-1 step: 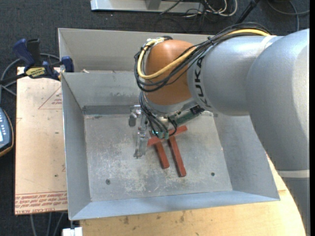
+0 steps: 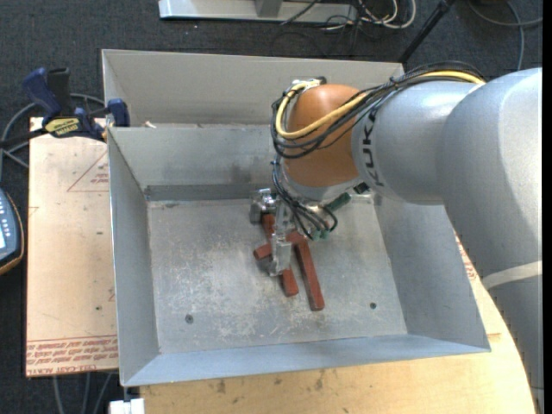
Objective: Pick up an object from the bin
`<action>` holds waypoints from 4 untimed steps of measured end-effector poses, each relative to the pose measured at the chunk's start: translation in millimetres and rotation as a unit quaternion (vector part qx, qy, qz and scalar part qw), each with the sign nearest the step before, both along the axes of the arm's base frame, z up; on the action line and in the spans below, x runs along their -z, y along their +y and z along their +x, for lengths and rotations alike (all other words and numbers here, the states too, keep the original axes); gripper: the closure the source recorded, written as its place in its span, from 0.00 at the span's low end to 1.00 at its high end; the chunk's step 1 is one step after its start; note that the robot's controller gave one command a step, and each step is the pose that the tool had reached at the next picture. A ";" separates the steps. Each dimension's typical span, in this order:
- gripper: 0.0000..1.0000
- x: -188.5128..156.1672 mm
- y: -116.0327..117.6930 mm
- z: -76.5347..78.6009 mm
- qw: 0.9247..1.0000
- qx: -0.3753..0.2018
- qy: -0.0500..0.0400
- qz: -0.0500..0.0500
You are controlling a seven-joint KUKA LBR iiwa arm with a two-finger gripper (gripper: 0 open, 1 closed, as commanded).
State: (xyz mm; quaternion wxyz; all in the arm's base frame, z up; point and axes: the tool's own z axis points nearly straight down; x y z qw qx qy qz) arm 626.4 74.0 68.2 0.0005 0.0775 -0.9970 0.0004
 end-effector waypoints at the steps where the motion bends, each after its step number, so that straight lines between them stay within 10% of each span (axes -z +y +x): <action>1: 0.00 -1.9 -54.3 -34.6 0.999 -0.052 -0.001 0.000; 2: 0.00 -21.5 -126.7 -38.2 1.000 -0.024 -0.002 -0.001; 3: 0.00 -3.2 -177.6 -6.8 0.970 -0.243 -0.002 0.005; 4: 1.00 -6.0 -179.5 -6.7 0.970 -0.245 0.001 0.003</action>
Offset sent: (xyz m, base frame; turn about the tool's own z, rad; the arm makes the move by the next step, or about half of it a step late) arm -0.0346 -0.0525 0.0018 -0.1088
